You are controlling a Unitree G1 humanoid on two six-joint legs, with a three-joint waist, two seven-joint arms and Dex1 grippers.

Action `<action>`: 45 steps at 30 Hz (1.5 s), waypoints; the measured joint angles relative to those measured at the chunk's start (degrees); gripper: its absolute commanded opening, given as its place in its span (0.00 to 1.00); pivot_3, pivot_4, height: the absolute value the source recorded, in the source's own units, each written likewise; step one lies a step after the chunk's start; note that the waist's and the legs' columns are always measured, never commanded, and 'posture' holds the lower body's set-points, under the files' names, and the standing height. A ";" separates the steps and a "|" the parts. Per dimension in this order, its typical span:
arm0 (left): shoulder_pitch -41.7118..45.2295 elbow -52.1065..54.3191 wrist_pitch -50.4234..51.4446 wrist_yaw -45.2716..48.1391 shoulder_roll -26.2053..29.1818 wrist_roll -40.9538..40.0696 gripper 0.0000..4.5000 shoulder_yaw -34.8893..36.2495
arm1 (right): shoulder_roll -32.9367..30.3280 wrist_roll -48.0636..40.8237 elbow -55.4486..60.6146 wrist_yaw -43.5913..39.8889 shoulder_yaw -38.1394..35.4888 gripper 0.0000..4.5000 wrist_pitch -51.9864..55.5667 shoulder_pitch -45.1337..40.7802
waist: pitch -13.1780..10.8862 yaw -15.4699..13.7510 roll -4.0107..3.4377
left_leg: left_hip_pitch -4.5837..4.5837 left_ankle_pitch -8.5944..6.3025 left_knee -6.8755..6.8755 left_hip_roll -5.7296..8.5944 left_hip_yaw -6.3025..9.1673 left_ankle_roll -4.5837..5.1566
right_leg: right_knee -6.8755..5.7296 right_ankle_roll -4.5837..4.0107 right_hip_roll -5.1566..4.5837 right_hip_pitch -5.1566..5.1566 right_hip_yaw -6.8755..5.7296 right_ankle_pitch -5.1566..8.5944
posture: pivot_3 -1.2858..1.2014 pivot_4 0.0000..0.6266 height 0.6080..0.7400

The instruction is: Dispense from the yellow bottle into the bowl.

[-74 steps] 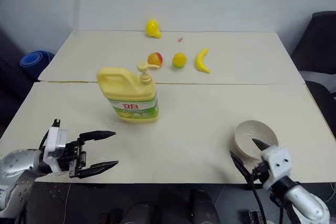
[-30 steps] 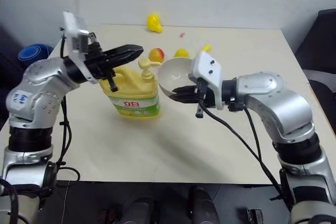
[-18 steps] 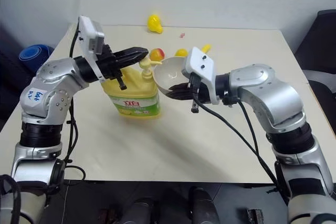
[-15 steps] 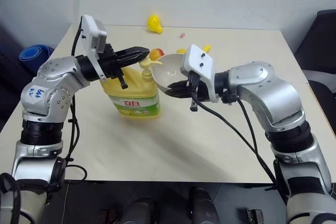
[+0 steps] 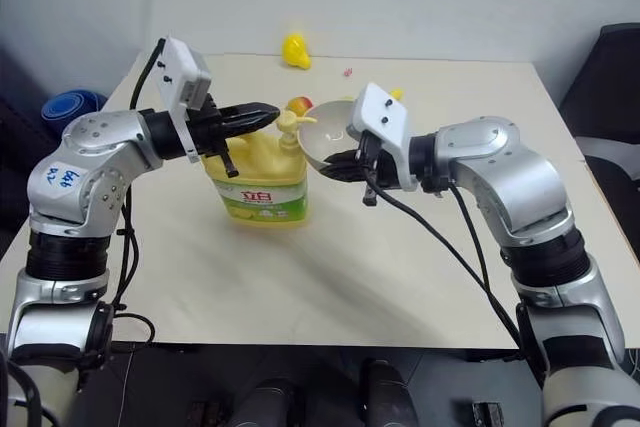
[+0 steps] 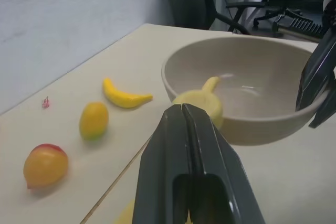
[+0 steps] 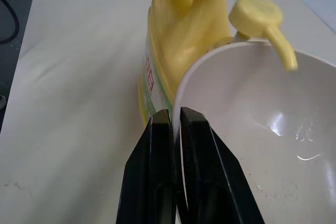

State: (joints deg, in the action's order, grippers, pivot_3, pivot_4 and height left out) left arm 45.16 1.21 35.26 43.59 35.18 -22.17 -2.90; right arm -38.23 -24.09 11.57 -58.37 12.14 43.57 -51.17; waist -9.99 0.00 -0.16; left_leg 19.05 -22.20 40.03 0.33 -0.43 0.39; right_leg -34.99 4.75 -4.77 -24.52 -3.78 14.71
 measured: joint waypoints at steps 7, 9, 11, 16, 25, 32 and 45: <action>-0.27 -0.21 -0.91 0.42 -1.54 0.49 0.01 0.63 | 1.12 0.16 -0.05 0.34 -0.09 0.00 0.00 0.16 | 0.03 -0.16 -0.01 | 0.10 -0.01 0.03 0.02 0.09 0.01 | 0.00 -0.01 -0.39 -0.05 -0.05 0.00 | 0.52 0.24 1.00; -0.34 -0.08 -0.89 1.47 -0.87 0.38 0.01 0.85 | 1.23 0.13 0.01 0.26 -0.09 0.00 0.00 0.39 | 0.03 -0.09 -0.01 | 0.12 -0.01 0.03 0.02 0.09 0.01 | 0.00 -0.01 -0.39 -0.06 -0.06 0.00 | 0.52 0.24 1.00; -0.42 -0.02 -0.82 3.21 0.74 0.06 0.01 1.67 | 1.25 0.08 0.20 0.18 -0.09 0.00 -0.01 0.64 | 0.02 0.03 -0.01 | 0.16 -0.01 0.03 0.02 0.07 0.01 | -0.01 -0.01 -0.39 -0.11 -0.06 0.00 | 0.52 0.24 1.00; 0.13 -0.21 3.41 7.47 4.61 -1.90 0.01 2.44 | 1.16 0.08 0.72 0.01 -0.10 0.00 -0.12 1.11 | -0.03 0.08 0.01 | 0.28 -0.01 0.01 0.02 0.05 0.01 | -0.01 -0.01 -0.39 -0.26 -0.06 0.00 | 0.52 0.24 1.00; 10.53 0.28 11.38 11.56 6.45 -9.53 0.01 6.47 | 1.00 0.07 0.93 0.12 -0.15 0.00 -0.81 2.18 | -0.15 0.21 0.20 | 1.29 0.04 0.16 0.15 0.02 0.09 | -0.02 0.06 -0.48 -1.23 -0.54 -0.03 | 0.52 0.24 1.00; 13.38 0.00 12.74 8.40 2.84 -12.09 0.01 9.40 | 0.92 0.05 1.57 0.26 -0.20 0.00 -0.81 2.20 | -0.16 0.10 0.21 | 1.24 0.05 0.31 0.15 0.01 0.10 | -0.18 0.08 -0.49 -1.15 -0.64 -0.05 | 0.52 0.24 1.00; 10.64 -0.94 12.70 3.97 -0.65 -7.61 0.01 2.43 | 0.84 -0.06 1.59 0.39 -0.90 0.00 -0.75 1.87 | -0.16 0.06 0.21 | 1.21 0.06 0.31 0.20 0.00 0.11 | -0.19 0.10 -0.50 -1.14 -0.62 -0.06 | 0.52 0.24 1.00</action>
State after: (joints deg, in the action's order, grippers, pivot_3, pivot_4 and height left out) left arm 55.80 0.28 47.96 47.55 34.53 -29.77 -0.47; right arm -37.40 -24.15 13.16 -57.98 11.23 42.82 -49.30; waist -10.15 0.07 0.05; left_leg 20.26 -22.14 40.34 0.54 -0.43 0.50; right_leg -35.17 4.85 -5.28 -25.66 -4.40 14.65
